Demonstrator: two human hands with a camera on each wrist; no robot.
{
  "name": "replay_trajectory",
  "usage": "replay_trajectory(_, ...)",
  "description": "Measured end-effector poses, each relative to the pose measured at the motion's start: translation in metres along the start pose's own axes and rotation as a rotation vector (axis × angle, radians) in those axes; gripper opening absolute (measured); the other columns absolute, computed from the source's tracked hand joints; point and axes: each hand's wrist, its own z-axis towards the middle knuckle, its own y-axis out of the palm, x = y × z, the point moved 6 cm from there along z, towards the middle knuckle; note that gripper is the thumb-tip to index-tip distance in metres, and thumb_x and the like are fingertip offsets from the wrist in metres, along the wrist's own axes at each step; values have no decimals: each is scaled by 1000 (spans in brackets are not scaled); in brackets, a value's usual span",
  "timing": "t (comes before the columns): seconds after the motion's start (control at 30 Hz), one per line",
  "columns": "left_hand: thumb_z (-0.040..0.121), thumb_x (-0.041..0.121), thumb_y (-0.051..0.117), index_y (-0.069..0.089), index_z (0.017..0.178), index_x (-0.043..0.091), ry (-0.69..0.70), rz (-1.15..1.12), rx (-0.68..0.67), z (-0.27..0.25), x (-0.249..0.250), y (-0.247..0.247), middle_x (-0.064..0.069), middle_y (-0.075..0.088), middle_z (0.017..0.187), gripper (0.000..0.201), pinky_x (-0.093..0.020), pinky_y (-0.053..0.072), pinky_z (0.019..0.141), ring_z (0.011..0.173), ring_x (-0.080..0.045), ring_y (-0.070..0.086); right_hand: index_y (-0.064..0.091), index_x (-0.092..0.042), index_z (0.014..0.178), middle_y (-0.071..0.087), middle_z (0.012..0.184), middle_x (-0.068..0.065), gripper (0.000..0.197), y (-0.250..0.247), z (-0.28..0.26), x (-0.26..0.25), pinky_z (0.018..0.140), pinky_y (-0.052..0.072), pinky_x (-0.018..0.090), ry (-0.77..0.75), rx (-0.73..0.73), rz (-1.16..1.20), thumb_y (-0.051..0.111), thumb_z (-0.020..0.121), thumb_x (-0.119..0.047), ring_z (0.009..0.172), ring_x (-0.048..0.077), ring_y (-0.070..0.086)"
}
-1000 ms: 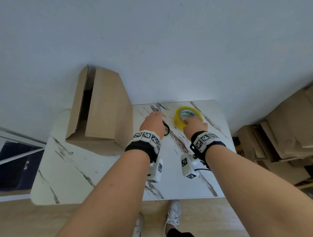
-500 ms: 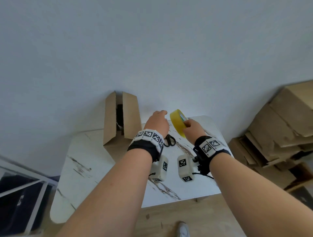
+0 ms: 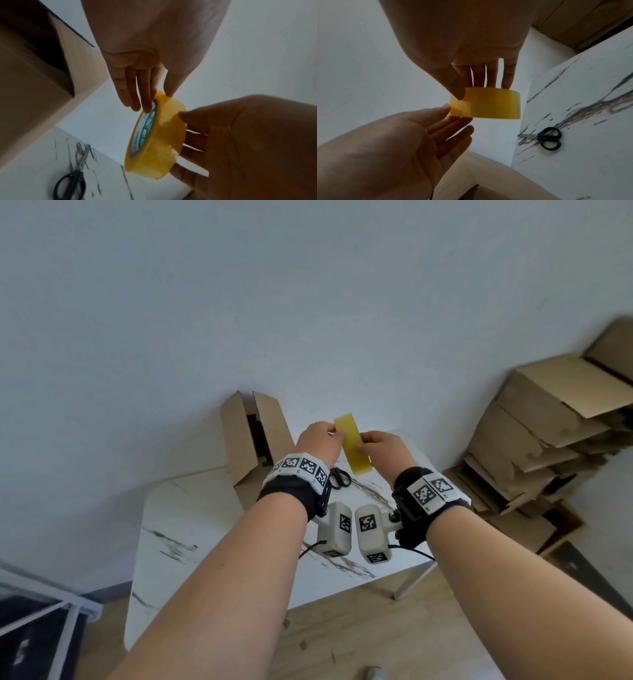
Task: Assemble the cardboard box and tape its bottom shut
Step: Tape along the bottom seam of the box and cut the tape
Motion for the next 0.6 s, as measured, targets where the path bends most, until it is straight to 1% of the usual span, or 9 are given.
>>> replay_trajectory(0.07, 91, 26, 52, 64, 79, 16, -9, -136, 2, -5, 6, -4, -13, 73, 95, 20, -38, 57, 80, 84, -26, 71, 66, -7, 119, 66, 110, 9, 33, -6, -4, -3, 83, 47, 32, -3, 4, 48, 54, 89, -5, 98, 23, 59)
replay_trajectory(0.1, 91, 24, 55, 60, 73, 20, -14, -192, 6, -9, 10, -6, -13, 73, 93, 19, -40, 58, 81, 81, -25, 72, 67, -7, 116, 66, 105, 8, 31, -9, -6, -6, 77, 46, 29, -9, 7, 69, 54, 89, -5, 91, 20, 59)
replay_trajectory(0.17, 90, 22, 58, 66, 85, 16, -10, -259, 16, -14, 19, -10, -12, 74, 91, 11, -38, 59, 82, 79, -23, 73, 69, -7, 110, 63, 92, 3, 27, -17, -8, -12, 66, 41, 23, -27, 18, 94, 53, 88, -5, 75, 11, 53)
replay_trajectory(0.2, 89, 21, 60, 68, 93, 13, -8, -280, 21, -16, 23, -11, -11, 74, 91, 12, -37, 59, 82, 78, -23, 73, 70, -7, 108, 61, 86, 1, 26, -22, -9, -14, 64, 40, 23, -35, 23, 100, 53, 88, -5, 71, 9, 50)
replay_trajectory(0.27, 89, 19, 60, 69, 100, 10, -11, -318, 30, -18, 31, -12, -12, 74, 89, 17, -39, 59, 83, 79, -25, 73, 71, -7, 105, 60, 79, -2, 26, -29, -11, -19, 63, 40, 23, -48, 25, 110, 52, 87, -5, 70, 10, 50)
replay_trajectory(0.4, 90, 19, 60, 67, 97, 10, -29, -372, 46, -19, 45, -11, -15, 73, 87, 13, -41, 58, 85, 82, -31, 73, 68, -13, 103, 59, 77, -4, 29, -40, -17, -23, 60, 39, 20, -91, -17, 109, 50, 85, 0, 68, 7, 50)
replay_trajectory(0.47, 90, 17, 61, 65, 100, 8, -57, -438, 65, -19, 49, -12, -17, 71, 84, 14, -42, 58, 86, 84, -34, 72, 67, -14, 100, 58, 75, -3, 26, -44, -19, -20, 60, 38, 20, -102, -35, 89, 50, 85, -1, 66, 9, 49)
replay_trajectory(0.53, 91, 16, 61, 62, 112, -1, -96, -497, 91, -18, 48, -13, -16, 69, 79, 27, -44, 58, 85, 80, -34, 71, 68, -11, 95, 55, 73, 0, 21, -48, -20, -17, 60, 36, 22, -96, -43, 83, 52, 85, -3, 67, 13, 46)
replay_trajectory(0.6, 90, 17, 62, 57, 120, -1, -112, -498, 104, -18, 48, -14, -16, 68, 80, 36, -44, 58, 84, 78, -33, 69, 70, -8, 94, 54, 75, 4, 21, -49, -19, -15, 61, 36, 24, -92, -54, 89, 51, 84, -3, 69, 16, 44)
